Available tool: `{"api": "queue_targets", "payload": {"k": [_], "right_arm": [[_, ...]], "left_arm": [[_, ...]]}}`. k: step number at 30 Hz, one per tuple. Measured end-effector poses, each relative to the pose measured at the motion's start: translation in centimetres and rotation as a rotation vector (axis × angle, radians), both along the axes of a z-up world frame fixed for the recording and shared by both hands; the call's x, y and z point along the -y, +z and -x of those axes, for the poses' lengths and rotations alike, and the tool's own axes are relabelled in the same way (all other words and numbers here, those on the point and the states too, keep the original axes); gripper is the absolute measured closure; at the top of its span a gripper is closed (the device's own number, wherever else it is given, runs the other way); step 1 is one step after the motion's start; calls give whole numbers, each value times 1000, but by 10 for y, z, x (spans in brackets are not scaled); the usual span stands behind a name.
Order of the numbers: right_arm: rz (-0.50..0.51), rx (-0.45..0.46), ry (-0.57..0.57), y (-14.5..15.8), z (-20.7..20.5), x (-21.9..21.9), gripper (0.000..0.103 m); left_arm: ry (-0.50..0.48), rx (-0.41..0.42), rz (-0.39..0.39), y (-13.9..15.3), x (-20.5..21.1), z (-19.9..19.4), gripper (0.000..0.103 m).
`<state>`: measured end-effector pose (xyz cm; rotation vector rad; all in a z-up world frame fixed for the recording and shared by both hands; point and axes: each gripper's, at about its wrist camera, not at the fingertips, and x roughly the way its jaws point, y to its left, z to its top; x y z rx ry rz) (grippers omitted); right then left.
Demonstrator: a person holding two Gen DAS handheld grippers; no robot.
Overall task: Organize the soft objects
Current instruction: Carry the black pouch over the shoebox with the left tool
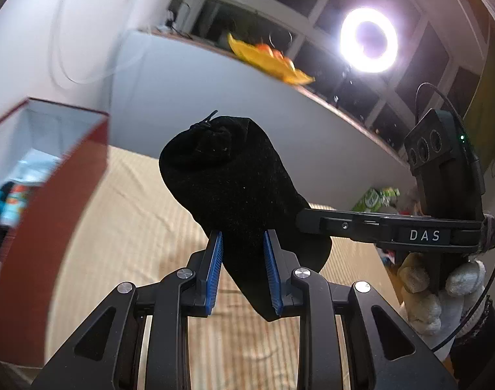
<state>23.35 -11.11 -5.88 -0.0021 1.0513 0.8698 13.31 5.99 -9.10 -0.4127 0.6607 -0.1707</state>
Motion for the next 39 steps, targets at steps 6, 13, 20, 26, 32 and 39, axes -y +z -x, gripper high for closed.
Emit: {"api": "queue_targets", "payload": {"k": [6, 13, 20, 26, 32, 39], "right_arm": [[-32, 28, 51, 19, 13, -49, 85], [-74, 30, 108, 29, 20, -112, 85], [-88, 29, 169, 30, 31, -172, 85], [-86, 17, 207, 22, 39, -209, 85], [-76, 23, 214, 16, 43, -235, 85], [-51, 36, 202, 15, 46, -243, 85]], "left_arm": [[55, 42, -28, 23, -37, 30, 79], [141, 70, -60, 40, -89, 51, 79], [227, 68, -92, 46, -133, 65, 79], [272, 51, -138, 47, -153, 79, 79], [292, 41, -184, 46, -162, 79, 79], [305, 32, -210, 40, -167, 71, 79]]}}
